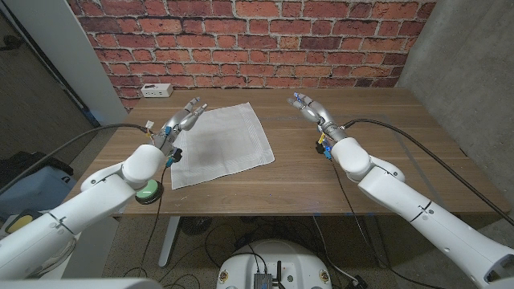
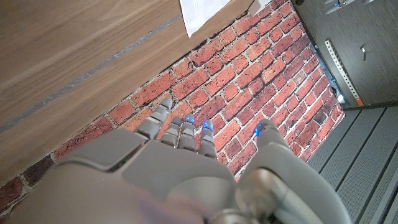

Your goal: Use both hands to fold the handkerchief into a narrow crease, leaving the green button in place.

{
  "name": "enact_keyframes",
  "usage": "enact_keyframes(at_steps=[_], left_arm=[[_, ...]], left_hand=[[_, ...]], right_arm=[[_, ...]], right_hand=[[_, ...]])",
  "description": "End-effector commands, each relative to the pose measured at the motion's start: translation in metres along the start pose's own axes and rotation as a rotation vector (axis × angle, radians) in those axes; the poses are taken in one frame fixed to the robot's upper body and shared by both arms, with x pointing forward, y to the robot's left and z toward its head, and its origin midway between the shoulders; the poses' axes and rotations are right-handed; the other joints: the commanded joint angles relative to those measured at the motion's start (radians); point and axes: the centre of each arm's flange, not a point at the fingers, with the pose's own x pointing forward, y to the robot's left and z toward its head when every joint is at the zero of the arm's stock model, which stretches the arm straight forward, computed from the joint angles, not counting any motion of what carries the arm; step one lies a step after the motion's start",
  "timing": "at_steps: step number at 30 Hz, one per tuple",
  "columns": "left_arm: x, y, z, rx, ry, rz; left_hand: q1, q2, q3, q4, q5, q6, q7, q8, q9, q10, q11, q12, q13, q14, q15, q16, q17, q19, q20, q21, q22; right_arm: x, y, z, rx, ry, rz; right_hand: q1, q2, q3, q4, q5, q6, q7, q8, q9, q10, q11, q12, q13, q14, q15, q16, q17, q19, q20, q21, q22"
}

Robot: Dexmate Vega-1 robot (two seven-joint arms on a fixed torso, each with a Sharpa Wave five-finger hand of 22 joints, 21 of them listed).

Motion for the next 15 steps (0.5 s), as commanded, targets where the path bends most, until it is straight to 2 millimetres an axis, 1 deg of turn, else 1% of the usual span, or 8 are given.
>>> enact_keyframes(at_steps=[1, 7, 8, 10, 11, 12, 13, 15], left_arm=[[-0.013, 0.005, -0.001, 0.127, 0.053, 0.032], [-0.019, 0.006, 0.002, 0.174, 0.062, 0.044], [-0.020, 0.006, 0.003, 0.184, 0.059, 0.047], [-0.021, 0.006, 0.004, 0.197, 0.057, 0.041], [-0.023, 0.006, 0.004, 0.204, 0.054, 0.044], [-0.024, 0.006, 0.005, 0.213, 0.052, 0.047], [-0.024, 0.006, 0.005, 0.219, 0.054, 0.046], [-0.026, 0.006, 0.005, 0.229, 0.054, 0.047]], left_hand=[[0.003, -0.007, 0.003, -0.004, -0.004, 0.006, 0.000, 0.000, 0.005, -0.006, 0.003, 0.000, 0.004, -0.032, 0.005, -0.002, 0.002, -0.055, 0.011, 0.000, 0.004], [0.002, -0.009, 0.002, -0.005, -0.006, 0.008, -0.001, -0.001, 0.005, -0.005, 0.002, -0.001, 0.004, -0.035, 0.003, -0.002, 0.002, -0.058, 0.012, 0.000, 0.004], [0.003, -0.011, 0.002, -0.007, -0.007, 0.008, 0.001, -0.001, 0.005, -0.005, 0.002, -0.001, 0.005, -0.036, 0.003, -0.001, 0.002, -0.058, -0.016, 0.001, 0.004], [0.006, -0.013, 0.003, -0.015, -0.012, 0.011, 0.015, -0.002, 0.005, 0.009, 0.010, 0.002, 0.004, -0.029, -0.027, 0.003, 0.001, -0.051, -0.109, 0.007, 0.004], [0.007, -0.013, 0.003, -0.017, -0.012, 0.011, 0.018, -0.002, 0.005, 0.009, 0.011, 0.002, 0.004, -0.028, -0.030, 0.003, 0.000, -0.049, -0.133, 0.009, 0.004], [0.008, -0.011, 0.004, -0.020, -0.014, 0.012, 0.025, -0.002, 0.005, 0.011, 0.014, 0.001, 0.004, -0.026, -0.035, 0.003, 0.000, -0.042, -0.174, 0.012, 0.003], [0.010, -0.010, 0.005, -0.022, -0.015, 0.016, 0.030, -0.002, 0.005, 0.018, 0.012, 0.003, 0.004, -0.022, -0.042, 0.003, -0.001, -0.028, -0.197, 0.017, 0.002], [0.012, -0.009, 0.007, -0.026, -0.016, 0.017, 0.056, -0.002, 0.005, 0.027, 0.008, 0.005, 0.004, -0.016, -0.047, 0.004, -0.001, -0.013, -0.208, 0.022, 0.001]], right_arm=[[-0.002, 0.011, 0.022, -0.078, -0.013, 0.021], [-0.003, 0.017, 0.027, -0.131, -0.002, 0.031], [-0.003, 0.018, 0.028, -0.140, 0.000, 0.033], [-0.002, 0.020, 0.029, -0.159, 0.000, 0.034], [-0.002, 0.021, 0.030, -0.166, 0.000, 0.036], [-0.002, 0.021, 0.031, -0.172, 0.001, 0.038], [-0.002, 0.022, 0.031, -0.177, 0.002, 0.039], [-0.002, 0.024, 0.032, -0.194, 0.006, 0.043]], right_hand=[[0.017, 0.001, 0.002, -0.010, -0.004, 0.012, -0.003, 0.007, 0.002, 0.007, -0.006, 0.006, 0.002, 0.008, 0.002, 0.009, 0.002, 0.010, -0.001, 0.009, 0.002], [0.023, 0.003, 0.004, -0.014, -0.005, 0.019, -0.005, 0.007, 0.002, 0.014, -0.005, 0.007, 0.002, 0.012, -0.002, 0.008, 0.002, 0.013, -0.003, 0.009, 0.002], [0.023, 0.003, 0.005, -0.014, -0.005, 0.020, -0.005, 0.007, 0.002, 0.014, -0.006, 0.007, 0.002, 0.013, -0.002, 0.009, 0.002, 0.013, -0.002, 0.009, 0.002], [0.026, 0.003, 0.005, -0.016, -0.005, 0.023, -0.005, 0.008, 0.002, 0.017, -0.007, 0.008, 0.002, 0.015, -0.006, 0.009, 0.002, 0.016, -0.006, 0.010, 0.002], [0.028, 0.002, 0.006, -0.019, -0.006, 0.025, -0.004, 0.007, 0.002, 0.018, -0.008, 0.007, 0.002, 0.019, -0.009, 0.009, 0.002, 0.021, -0.018, 0.011, 0.002], [0.028, 0.002, 0.005, -0.019, -0.007, 0.026, -0.003, 0.007, 0.002, 0.021, -0.009, 0.008, 0.002, 0.021, -0.011, 0.010, 0.002, 0.023, -0.020, 0.011, 0.002], [0.030, 0.003, 0.006, -0.021, -0.007, 0.031, -0.002, 0.008, 0.002, 0.023, -0.009, 0.008, 0.002, 0.021, -0.012, 0.009, 0.003, 0.029, -0.031, 0.013, 0.002], [0.033, 0.004, 0.007, -0.022, -0.008, 0.034, 0.002, 0.008, 0.002, 0.025, -0.009, 0.007, 0.002, 0.024, -0.017, 0.010, 0.003, 0.035, -0.038, 0.014, 0.002]])
